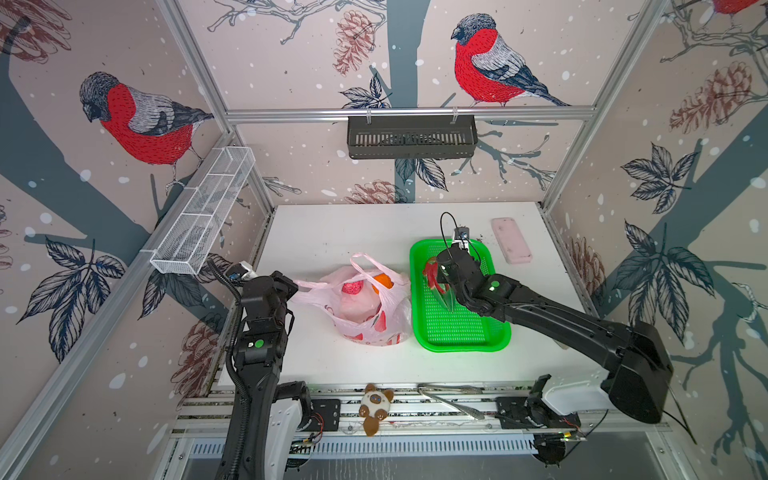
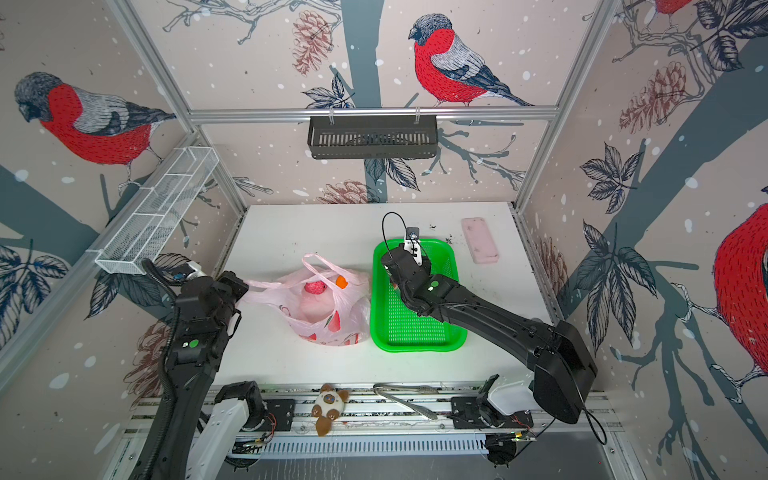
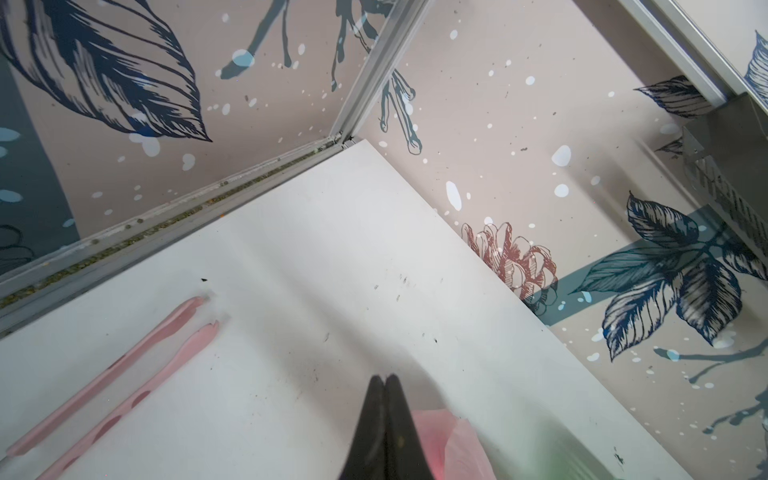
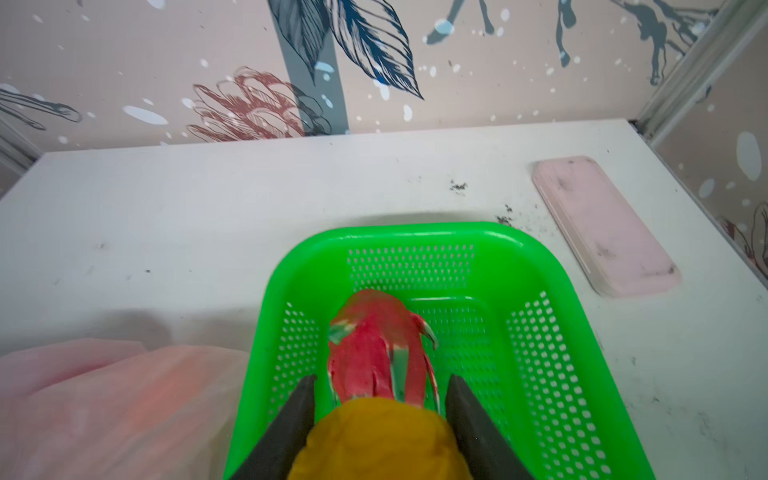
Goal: Untie the knot of the plastic bag and take out the fruit
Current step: 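Carry the lemon over the green basket and lower it in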
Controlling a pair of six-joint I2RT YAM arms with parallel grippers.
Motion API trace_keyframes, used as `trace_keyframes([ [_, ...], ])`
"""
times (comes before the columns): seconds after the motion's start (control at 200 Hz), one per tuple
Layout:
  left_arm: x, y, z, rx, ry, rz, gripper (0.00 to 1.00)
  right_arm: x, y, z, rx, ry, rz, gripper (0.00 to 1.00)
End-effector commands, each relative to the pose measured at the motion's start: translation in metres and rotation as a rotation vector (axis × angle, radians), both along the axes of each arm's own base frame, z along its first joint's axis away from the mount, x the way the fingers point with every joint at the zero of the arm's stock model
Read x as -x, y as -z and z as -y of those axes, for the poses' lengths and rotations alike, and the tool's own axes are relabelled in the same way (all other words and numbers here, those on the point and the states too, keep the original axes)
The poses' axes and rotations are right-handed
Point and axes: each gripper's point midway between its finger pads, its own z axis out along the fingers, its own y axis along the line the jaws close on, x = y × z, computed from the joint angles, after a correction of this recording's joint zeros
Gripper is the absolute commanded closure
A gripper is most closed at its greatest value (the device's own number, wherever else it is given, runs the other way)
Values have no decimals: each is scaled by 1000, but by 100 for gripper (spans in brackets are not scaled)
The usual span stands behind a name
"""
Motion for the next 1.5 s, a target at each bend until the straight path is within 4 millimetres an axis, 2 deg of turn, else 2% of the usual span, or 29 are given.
trace_keyframes([
  [0.0,-4,-7,3,-16,30,15,100,3,19,17,-42,66,-41,75],
  [0.21,-6,-6,5,-23,45,-2,100,0,55,41,-20,113,-121,75],
  [0.455,-8,0,6,-22,53,-19,100,-10,89,58,22,158,-177,75],
  [0.771,-6,-2,7,-33,60,-23,100,-32,120,65,31,162,-210,69],
  [0.996,-5,-3,5,-49,57,-29,100,-41,139,63,52,159,-250,57],
  [1.101,-5,-8,4,-63,58,-27,100,-44,142,64,50,163,-255,51],
  [1.366,-9,-11,4,-70,60,-24,100,-46,148,66,65,171,-270,27],
  [1.496,-9,-10,3,-69,58,-24,100,-46,148,68,73,173,-269,21],
])
